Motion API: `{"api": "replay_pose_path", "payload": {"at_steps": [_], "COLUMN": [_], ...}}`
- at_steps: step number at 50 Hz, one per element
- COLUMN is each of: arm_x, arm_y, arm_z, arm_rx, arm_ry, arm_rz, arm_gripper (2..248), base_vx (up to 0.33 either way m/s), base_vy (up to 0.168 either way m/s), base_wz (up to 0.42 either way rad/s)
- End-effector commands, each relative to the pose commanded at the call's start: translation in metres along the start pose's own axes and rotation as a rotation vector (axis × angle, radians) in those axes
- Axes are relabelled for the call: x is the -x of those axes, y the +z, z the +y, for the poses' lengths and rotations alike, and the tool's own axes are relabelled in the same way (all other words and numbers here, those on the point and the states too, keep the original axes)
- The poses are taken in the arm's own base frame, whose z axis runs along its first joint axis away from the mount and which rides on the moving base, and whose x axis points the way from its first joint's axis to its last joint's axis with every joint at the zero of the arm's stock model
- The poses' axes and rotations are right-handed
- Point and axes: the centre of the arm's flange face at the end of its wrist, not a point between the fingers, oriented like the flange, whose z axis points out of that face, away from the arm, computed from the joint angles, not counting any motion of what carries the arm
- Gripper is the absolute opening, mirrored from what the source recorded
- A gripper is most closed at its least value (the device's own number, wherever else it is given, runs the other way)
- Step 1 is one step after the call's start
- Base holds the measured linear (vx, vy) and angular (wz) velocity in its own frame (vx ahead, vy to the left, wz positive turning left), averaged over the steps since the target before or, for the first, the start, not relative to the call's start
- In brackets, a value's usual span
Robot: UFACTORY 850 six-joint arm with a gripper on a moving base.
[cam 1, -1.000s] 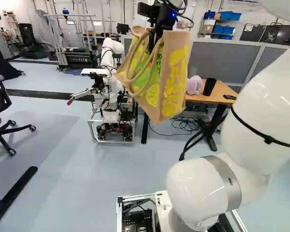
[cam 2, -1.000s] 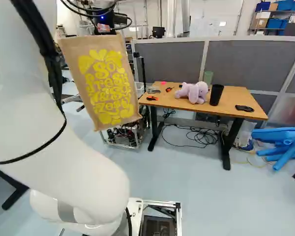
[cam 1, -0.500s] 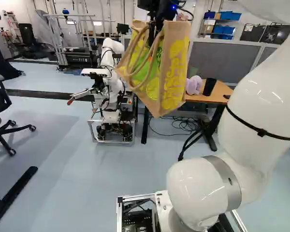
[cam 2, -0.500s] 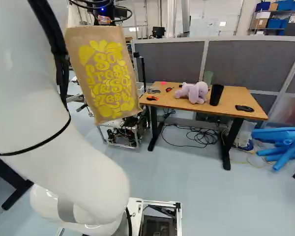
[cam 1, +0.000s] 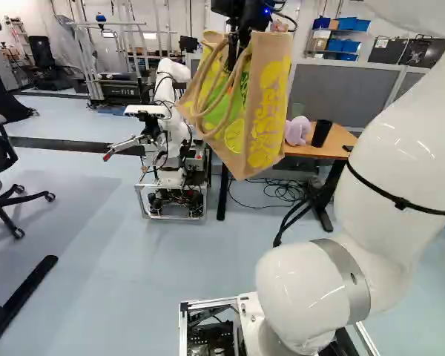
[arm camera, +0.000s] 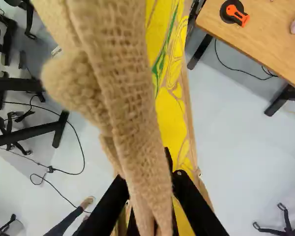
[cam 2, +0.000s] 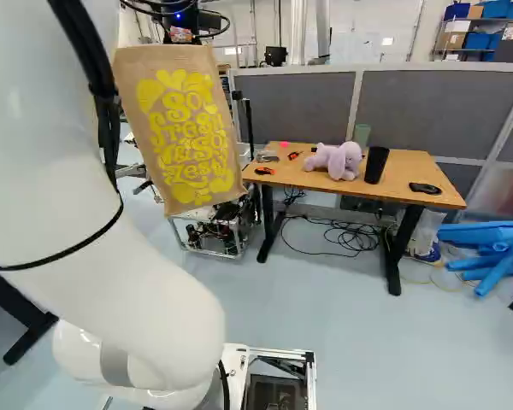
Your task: Pick up the bag on the ground and place it on the table
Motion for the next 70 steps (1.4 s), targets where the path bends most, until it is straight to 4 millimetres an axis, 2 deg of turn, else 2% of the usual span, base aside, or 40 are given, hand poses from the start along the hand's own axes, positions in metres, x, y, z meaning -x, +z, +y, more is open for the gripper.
{"api": "replay_pose_path", "payload": {"at_steps": [26, 70], "arm_x": [0.0, 0.0], "arm_y": [0.0, 0.0], "arm_z": [0.0, 0.0], "arm_rx": [0.0, 0.0], "arm_ry": [0.0, 0.0], "arm_rz": [0.0, 0.0], "arm_gripper": [22, 22], "base_vx": [0.01, 0.003], "base_vy": [-0.032, -0.059], "base_wz": [-0.164, -0.281]}}
